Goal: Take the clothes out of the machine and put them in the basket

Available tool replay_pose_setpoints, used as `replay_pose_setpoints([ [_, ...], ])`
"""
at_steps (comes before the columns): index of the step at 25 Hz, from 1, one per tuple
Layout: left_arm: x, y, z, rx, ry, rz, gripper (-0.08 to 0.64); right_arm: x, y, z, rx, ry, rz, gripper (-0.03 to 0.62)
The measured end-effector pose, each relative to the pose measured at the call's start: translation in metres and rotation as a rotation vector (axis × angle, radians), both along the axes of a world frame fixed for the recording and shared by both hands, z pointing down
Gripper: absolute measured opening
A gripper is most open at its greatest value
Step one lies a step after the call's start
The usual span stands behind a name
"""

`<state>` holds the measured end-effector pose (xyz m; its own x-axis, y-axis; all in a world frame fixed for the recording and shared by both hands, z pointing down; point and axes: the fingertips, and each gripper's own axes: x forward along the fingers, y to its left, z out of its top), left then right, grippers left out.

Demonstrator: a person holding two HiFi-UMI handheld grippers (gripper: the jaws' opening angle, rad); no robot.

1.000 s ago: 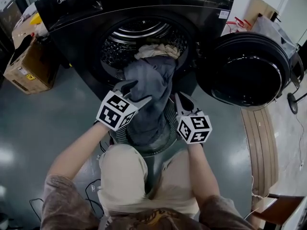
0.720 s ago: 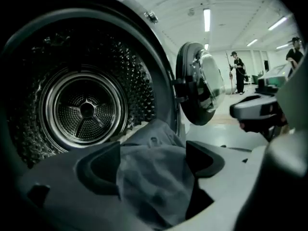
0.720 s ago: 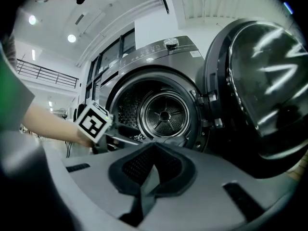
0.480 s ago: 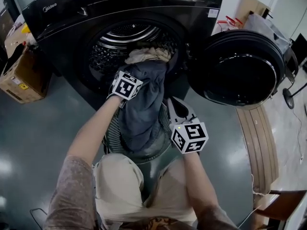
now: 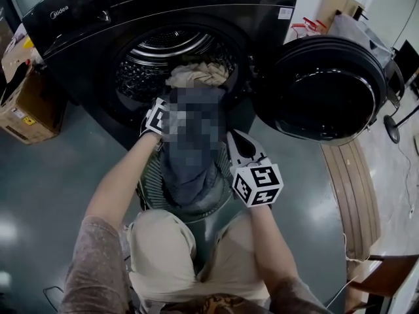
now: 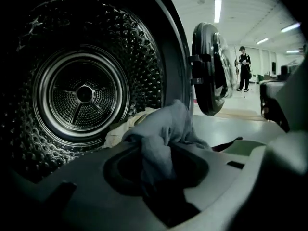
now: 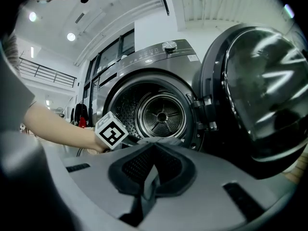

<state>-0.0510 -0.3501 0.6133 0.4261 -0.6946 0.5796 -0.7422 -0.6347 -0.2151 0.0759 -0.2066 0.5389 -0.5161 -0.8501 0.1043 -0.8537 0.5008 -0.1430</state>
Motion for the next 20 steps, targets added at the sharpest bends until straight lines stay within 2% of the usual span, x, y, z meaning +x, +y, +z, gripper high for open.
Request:
replay_pose_setpoints([
  [10,0.0,0.127,-0.031,-0.092,0.056,0.155,0.132,-0.001,-0.016,0.011,-0.006,-0.018,0.016,-0.003],
  [14,0.012,0.167,-0.026,-0.174,0.105,0.194,0.132,-0.002,-0.019,0.013,-0.007,-0.021,0.019,-0.003],
  [17,0.018,0.187,-0.016,-0.212,0.119,0.224,0.143,-0.002,-0.017,0.013,-0.005,-0.015,0.016,-0.003],
  [20,0.018,0.19,-0.011,-0.229,0.149,0.211,0.174,0.003,-0.016,0.012,-0.004,-0.023,0.026,-0.003],
])
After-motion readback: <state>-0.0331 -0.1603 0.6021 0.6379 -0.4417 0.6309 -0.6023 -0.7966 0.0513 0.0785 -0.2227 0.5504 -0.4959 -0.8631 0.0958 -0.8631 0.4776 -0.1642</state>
